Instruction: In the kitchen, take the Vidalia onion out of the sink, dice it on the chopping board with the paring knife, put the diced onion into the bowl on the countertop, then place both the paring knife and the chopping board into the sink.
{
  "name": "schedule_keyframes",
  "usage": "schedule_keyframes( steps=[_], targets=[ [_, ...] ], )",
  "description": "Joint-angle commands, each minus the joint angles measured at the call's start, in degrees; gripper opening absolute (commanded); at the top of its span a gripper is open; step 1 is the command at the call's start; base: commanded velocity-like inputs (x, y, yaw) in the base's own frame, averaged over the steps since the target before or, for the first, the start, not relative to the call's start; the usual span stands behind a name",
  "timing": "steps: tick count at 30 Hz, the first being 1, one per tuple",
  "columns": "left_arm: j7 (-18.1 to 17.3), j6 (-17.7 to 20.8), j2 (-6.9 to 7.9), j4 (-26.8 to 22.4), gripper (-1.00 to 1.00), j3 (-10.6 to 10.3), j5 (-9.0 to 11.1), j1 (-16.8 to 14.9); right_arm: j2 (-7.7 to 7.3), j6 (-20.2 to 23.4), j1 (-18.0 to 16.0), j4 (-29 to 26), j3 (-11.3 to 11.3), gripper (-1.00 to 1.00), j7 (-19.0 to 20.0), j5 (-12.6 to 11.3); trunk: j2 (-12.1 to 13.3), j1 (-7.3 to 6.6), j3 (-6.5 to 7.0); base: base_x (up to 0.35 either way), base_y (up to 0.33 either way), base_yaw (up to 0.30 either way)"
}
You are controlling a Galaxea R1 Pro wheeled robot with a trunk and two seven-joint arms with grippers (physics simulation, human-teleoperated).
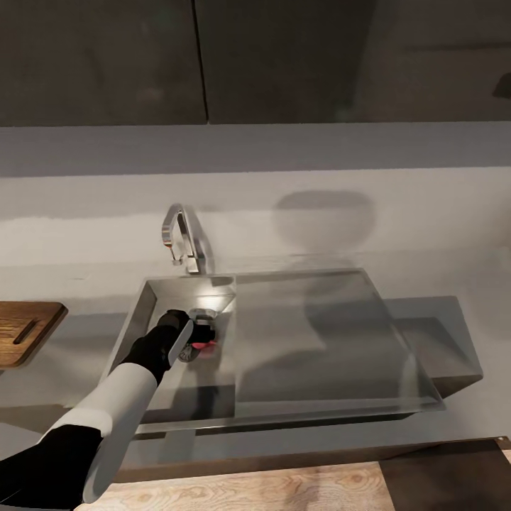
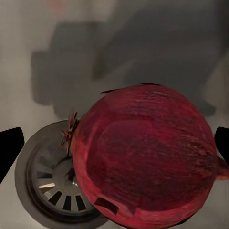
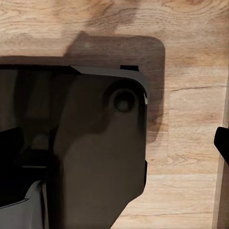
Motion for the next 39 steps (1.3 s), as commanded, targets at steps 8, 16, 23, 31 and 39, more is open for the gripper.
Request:
schedule_keyframes(
  steps=[8, 16, 23, 31, 39],
  targets=[
    [0.5, 0.2, 0.10, -0.3, 1.00, -0.2, 0.5, 0.0, 0.02, -0.2, 0.0, 0.0, -0.6, 1.00, 0.3, 0.5, -0.1, 0.03, -0.09, 0.000, 0.000, 0.000],
    [0.5, 0.2, 0.05, -0.5, -1.00, -0.2, 0.5, 0.0, 0.02, -0.2, 0.0, 0.0, -0.6, 1.00, 0.3, 0.5, -0.1, 0.03, -0.09, 0.000, 0.000, 0.000],
    [0.5, 0.2, 0.09, -0.4, -1.00, -0.2, 0.5, 0.0, 0.02, -0.2, 0.0, 0.0, -0.6, 1.00, 0.3, 0.5, -0.1, 0.03, -0.09, 0.000, 0.000, 0.000],
    [0.5, 0.3, 0.03, -2.8, -1.00, -0.2, 0.5, 0.0, 0.02, -0.2, 0.0, 0.0, -0.6, 1.00, 0.3, 0.5, -0.1, 0.03, -0.09, 0.000, 0.000, 0.000],
    [0.6, 0.6, 0.02, -7.4, -1.00, -0.2, 0.6, 0.0, 0.02, -0.3, 0.0, 0.0, -0.5, 1.00, 0.3, 0.5, -0.1, 0.03, 0.29, 0.000, 0.000, 0.000]
  ],
)
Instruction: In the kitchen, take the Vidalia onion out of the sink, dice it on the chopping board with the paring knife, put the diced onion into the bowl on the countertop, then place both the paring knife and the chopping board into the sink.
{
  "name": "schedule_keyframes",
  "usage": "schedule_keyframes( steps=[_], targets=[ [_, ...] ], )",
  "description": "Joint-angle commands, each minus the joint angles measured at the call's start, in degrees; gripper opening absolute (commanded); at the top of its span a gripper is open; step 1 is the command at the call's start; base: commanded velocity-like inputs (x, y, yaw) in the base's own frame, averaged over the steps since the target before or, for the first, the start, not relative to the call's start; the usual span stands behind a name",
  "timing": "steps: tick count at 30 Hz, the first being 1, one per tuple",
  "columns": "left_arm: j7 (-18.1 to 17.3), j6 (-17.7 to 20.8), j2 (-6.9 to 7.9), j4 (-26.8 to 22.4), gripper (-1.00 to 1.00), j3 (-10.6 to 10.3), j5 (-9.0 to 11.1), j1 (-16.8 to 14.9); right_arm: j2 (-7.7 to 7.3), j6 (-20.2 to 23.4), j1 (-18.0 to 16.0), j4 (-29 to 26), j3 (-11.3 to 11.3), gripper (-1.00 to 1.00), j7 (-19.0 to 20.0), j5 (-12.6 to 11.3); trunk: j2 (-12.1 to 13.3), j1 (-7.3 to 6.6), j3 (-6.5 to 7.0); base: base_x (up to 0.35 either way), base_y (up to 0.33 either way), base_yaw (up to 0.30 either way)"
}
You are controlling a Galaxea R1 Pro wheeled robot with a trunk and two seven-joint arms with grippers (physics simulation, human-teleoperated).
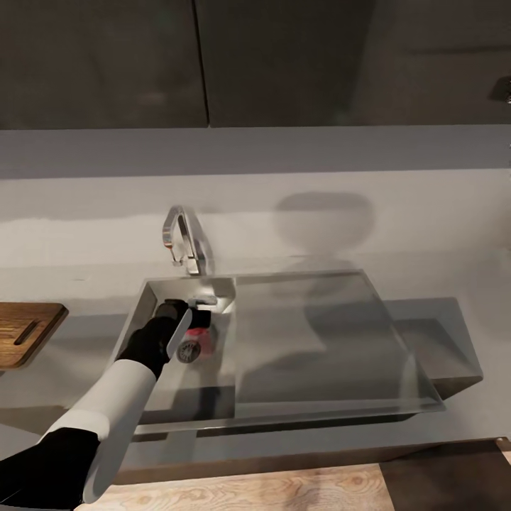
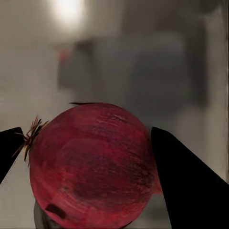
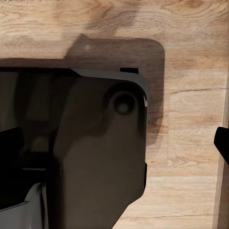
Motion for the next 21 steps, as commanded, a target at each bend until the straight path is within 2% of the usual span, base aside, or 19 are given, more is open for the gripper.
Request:
schedule_keyframes(
  steps=[1, 16, 21],
  targets=[
    [0.5, 0.2, 0.03, -0.3, -1.00, -0.2, 0.5, 0.0, 0.03, -0.2, 0.0, 0.0, -0.5, 1.00, 0.3, 0.5, -0.1, 0.03, 0.00, 0.000, 0.000, 0.000],
    [0.5, 0.5, 0.09, -2.2, -1.00, 0.0, 0.5, 0.0, 0.03, -0.2, 0.0, 0.0, -0.5, 1.00, 0.3, 0.5, -0.1, 0.03, 1.34, 0.000, 0.000, 0.000],
    [0.6, 0.6, 0.15, -4.6, -1.00, 0.0, 0.5, 0.0, 0.03, -0.2, 0.0, 0.0, -0.5, 1.00, 0.3, 0.5, -0.1, 0.03, 1.79, 0.000, 0.000, 0.000]
  ],
)
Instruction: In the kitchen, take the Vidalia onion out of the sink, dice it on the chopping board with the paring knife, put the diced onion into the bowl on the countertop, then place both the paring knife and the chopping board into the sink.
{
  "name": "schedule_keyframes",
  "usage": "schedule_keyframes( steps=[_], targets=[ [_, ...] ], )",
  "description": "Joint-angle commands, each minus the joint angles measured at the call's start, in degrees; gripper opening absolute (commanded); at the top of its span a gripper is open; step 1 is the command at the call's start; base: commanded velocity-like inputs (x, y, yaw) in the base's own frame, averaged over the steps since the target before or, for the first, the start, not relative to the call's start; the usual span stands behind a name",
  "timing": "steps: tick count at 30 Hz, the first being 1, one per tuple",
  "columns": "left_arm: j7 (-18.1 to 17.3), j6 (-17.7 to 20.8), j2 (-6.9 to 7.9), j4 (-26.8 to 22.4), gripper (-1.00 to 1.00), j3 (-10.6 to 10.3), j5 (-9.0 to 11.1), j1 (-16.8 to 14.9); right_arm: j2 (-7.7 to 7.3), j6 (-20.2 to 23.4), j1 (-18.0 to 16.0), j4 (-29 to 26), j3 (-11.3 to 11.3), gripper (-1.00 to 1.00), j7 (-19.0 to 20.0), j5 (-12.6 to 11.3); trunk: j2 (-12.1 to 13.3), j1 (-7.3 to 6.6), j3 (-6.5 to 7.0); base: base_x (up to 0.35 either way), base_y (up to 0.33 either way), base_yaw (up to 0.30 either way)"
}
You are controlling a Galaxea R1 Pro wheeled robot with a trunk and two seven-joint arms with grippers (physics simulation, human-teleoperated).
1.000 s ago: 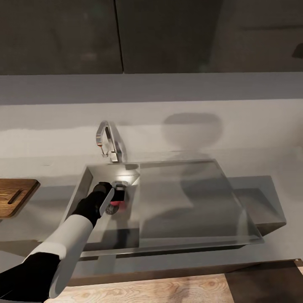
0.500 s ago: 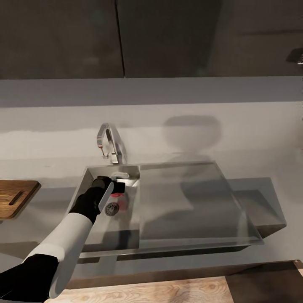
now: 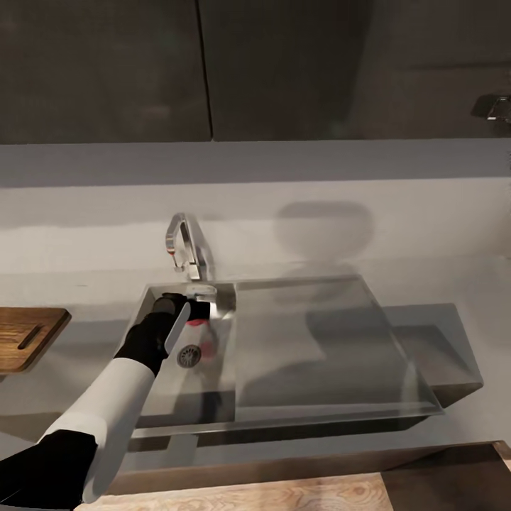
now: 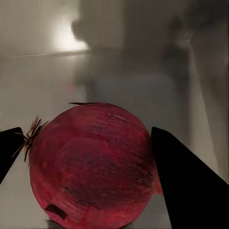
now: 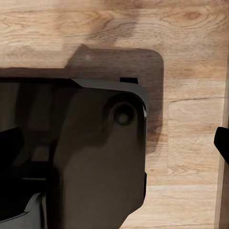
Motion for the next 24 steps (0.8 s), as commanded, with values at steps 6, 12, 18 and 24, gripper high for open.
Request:
schedule_keyframes(
  steps=[6, 12, 18, 24],
  targets=[
    [0.5, 0.3, 0.06, -2.8, -1.00, -0.1, 0.5, 0.0, 0.03, -0.2, 0.0, 0.0, -0.5, 1.00, 0.3, 0.5, -0.1, 0.03, 0.44, -0.026, 0.006, 0.000],
    [0.5, 0.4, 0.48, -5.0, -1.00, -0.1, 0.5, 0.0, -0.04, -0.2, 0.0, 0.0, -0.5, 1.00, 0.3, 0.5, -0.1, 0.03, 0.98, -0.142, 0.097, 0.000],
    [0.5, 0.4, 1.95, -5.6, -1.00, -0.1, 0.5, 0.0, -0.03, -0.2, 0.0, 0.0, -0.5, 1.00, 0.3, 0.6, -0.1, 0.03, 1.52, -0.204, 0.155, 0.000],
    [0.5, 0.7, 2.31, -8.8, -1.00, -0.1, 0.6, 0.0, 0.01, -0.2, 0.0, 0.0, -0.5, 1.00, 0.3, 0.6, -0.1, 0.03, 2.06, -0.242, 0.201, 0.000]
  ],
)
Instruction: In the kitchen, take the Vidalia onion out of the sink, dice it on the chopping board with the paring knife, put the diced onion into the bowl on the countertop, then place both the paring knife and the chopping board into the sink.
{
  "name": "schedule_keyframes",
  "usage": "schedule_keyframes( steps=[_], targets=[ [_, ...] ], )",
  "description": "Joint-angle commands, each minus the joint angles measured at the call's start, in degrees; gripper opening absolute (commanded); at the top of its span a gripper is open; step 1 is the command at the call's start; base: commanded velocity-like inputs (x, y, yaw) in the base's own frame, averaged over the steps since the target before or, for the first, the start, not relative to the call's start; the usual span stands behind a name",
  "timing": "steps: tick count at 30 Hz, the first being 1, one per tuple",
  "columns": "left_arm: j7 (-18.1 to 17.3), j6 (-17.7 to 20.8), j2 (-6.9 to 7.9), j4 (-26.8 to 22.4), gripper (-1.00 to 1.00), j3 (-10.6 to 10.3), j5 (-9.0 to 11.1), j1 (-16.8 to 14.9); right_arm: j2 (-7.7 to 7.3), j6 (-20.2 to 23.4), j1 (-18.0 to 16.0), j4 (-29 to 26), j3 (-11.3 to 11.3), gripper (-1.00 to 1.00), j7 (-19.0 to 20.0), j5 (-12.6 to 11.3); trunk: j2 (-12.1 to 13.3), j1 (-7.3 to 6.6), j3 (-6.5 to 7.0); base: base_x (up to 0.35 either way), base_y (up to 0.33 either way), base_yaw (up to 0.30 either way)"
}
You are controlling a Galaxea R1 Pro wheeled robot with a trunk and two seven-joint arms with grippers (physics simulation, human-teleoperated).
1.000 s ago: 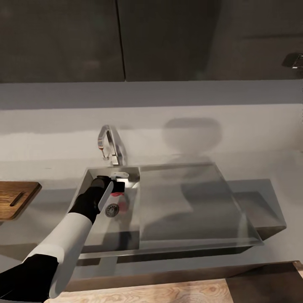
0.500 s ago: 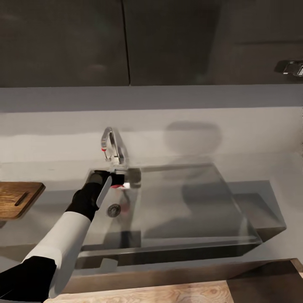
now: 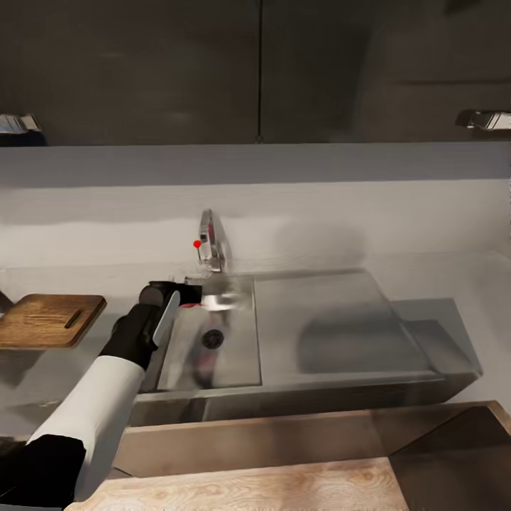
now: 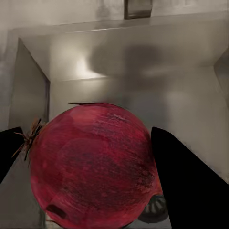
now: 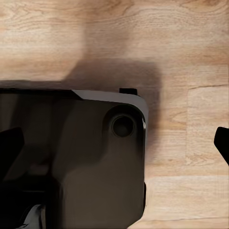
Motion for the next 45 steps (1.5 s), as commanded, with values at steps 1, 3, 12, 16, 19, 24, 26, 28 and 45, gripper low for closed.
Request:
schedule_keyframes(
  steps=[1, 3, 12, 16, 19, 24, 26, 28, 45],
  targets=[
    [0.5, 0.9, 0.05, -0.7, -1.00, -0.1, 0.5, 0.0, 0.03, -0.2, 0.0, 0.0, -0.5, 1.00, 0.3, 0.5, -0.1, 0.01, -0.02, -0.214, 0.236, 0.000],
    [0.4, 3.5, 0.12, -2.3, -1.00, -0.1, 0.6, 0.0, 0.00, -0.2, 0.0, 0.0, -0.5, 1.00, 0.3, 0.6, -0.1, 0.01, 0.16, -0.187, 0.250, 0.000],
    [0.4, 8.1, 0.20, -6.9, -1.00, 4.2, 0.6, 0.0, 0.03, -0.2, 0.0, 0.0, -0.5, 1.00, 0.3, 0.6, -0.1, 0.01, 0.97, -0.082, 0.278, 0.000],
    [0.4, 8.1, 0.24, -7.0, -1.00, 5.3, 0.6, 0.0, 0.04, -0.2, 0.0, 0.0, -0.5, 1.00, 0.3, 0.6, -0.1, 0.01, 1.33, -0.003, 0.299, 0.000],
    [0.4, 8.1, 0.25, -7.0, -1.00, 5.7, 0.6, 0.0, 0.04, -0.2, 0.0, 0.0, -0.5, 1.00, 0.3, 0.6, -0.1, 0.01, 1.60, -0.001, 0.301, 0.000],
    [0.4, 8.1, 0.26, -7.0, -1.00, 5.9, 0.6, 0.0, 0.04, -0.2, 0.0, 0.0, -0.5, 1.00, 0.3, 0.6, -0.1, 0.01, 2.05, 0.000, 0.301, 0.000],
    [0.4, 8.1, 0.26, -7.0, -1.00, 5.9, 0.6, 0.0, 0.04, -0.2, 0.0, 0.0, -0.5, 1.00, 0.3, 0.6, -0.1, 0.01, 2.23, 0.000, 0.301, 0.000],
    [0.4, 8.1, 0.26, -6.9, -1.00, 5.9, 0.6, 0.0, 0.04, -0.2, 0.0, 0.0, -0.5, 1.00, 0.3, 0.6, -0.1, 0.01, 2.41, 0.000, 0.301, 0.000],
    [0.4, 8.0, 0.26, -6.7, -1.00, 7.4, 0.5, 0.0, 0.12, -0.3, 0.0, 0.0, -0.5, 1.00, 0.2, 0.6, -0.1, 0.01, 3.90, 0.000, 0.301, 0.054]
  ],
)
